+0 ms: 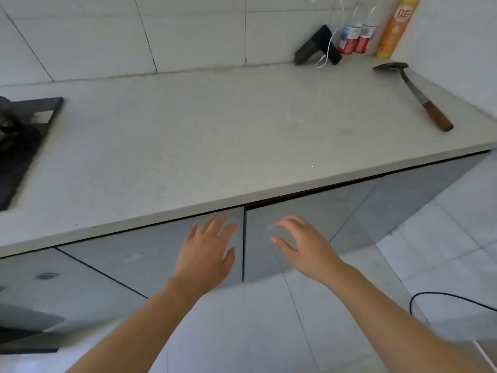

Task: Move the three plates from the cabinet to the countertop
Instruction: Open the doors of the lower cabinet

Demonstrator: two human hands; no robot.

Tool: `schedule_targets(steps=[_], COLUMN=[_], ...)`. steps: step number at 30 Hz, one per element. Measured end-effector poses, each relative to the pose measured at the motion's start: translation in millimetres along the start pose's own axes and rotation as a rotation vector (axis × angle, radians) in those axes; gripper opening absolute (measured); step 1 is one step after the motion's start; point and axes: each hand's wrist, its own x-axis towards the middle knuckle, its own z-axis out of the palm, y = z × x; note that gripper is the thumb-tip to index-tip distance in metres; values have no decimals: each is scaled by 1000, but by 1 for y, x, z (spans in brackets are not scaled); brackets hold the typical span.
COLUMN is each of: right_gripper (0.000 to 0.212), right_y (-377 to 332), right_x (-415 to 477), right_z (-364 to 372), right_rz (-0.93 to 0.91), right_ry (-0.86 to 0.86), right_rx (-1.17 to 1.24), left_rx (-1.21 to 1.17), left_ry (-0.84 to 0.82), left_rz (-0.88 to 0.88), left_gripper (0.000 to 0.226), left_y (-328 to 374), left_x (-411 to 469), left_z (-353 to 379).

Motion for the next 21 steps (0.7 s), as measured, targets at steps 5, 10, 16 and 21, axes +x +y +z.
schedule_targets(steps=[5,10,16,21], right_gripper=[42,43,50,56], right_y=[35,59,75,78], right_x=[28,45,62,70], right_z=[47,76,92,82], right_rz=[-125,-253,-400,-356], right_ry=[168,432,569,585], right_rx=[-81,-138,-285,-309], left_rx=[166,304,454,365], left_ry=[264,451,582,571], left_rz=[101,161,121,55], left_gripper=[49,58,69,70], left_y=[-22,-31,-44,-45], left_x=[20,33,47,46], left_z=[57,98,119,106])
